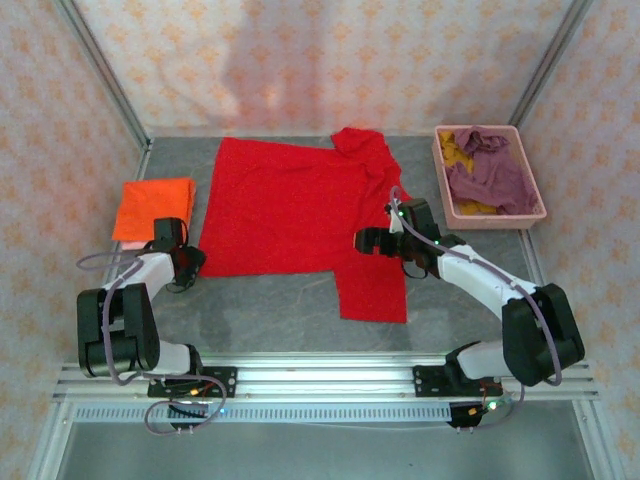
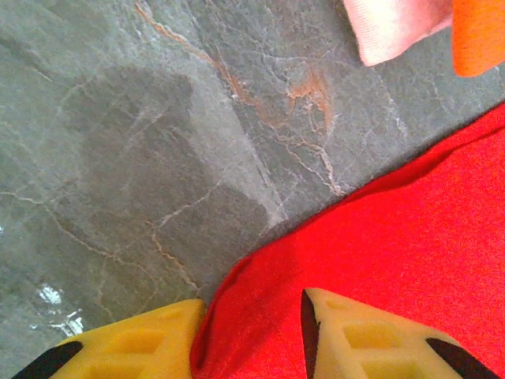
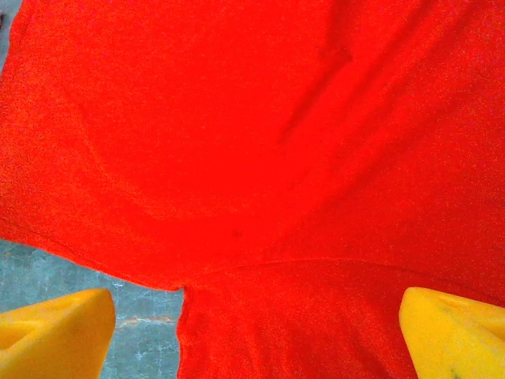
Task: Fold and stack the t-shirts
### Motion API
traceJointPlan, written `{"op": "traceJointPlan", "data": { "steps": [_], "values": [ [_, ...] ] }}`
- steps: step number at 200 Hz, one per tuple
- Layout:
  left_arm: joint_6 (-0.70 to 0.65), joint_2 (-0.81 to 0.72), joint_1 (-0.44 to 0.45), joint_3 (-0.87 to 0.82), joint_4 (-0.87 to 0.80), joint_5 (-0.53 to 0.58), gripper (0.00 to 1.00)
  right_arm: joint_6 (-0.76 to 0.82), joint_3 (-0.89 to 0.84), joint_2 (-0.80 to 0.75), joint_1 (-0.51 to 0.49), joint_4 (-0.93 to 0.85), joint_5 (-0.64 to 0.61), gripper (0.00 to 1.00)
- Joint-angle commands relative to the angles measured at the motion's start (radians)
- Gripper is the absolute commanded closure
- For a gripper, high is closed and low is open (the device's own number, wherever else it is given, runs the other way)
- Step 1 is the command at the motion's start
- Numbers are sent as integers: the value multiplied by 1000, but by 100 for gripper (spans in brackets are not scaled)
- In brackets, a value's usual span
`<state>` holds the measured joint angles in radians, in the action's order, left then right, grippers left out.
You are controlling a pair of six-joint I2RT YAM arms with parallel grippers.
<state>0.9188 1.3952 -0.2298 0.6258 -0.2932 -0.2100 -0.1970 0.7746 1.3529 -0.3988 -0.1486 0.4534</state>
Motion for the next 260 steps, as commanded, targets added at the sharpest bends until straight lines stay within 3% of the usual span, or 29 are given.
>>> {"op": "traceJointPlan", "data": {
  "steps": [1,26,54,103,146,201,260],
  "values": [
    [3,18,-9,12,30,-4,63,4,24,-9,-5,15,0,7],
    [5,37,-11,14,52,-14,68,0,19,-19,-5,13,-2,7],
    [-4,47,-11,27,64,-23,85,-4,14,-30,-5,8,-2,7],
    [3,66,-13,23,104,-47,100,-31,1,-58,-21,-12,-3,7],
    [6,61,-13,17,100,-59,100,-229,-17,-130,-84,-179,-136,12],
    [-21,-10,-13,1,24,-41,100,-493,-87,-269,-196,-614,-294,17],
    [-29,-37,-14,-22,10,-36,100,-612,-192,-285,-244,-620,-308,36]
  ]
}}
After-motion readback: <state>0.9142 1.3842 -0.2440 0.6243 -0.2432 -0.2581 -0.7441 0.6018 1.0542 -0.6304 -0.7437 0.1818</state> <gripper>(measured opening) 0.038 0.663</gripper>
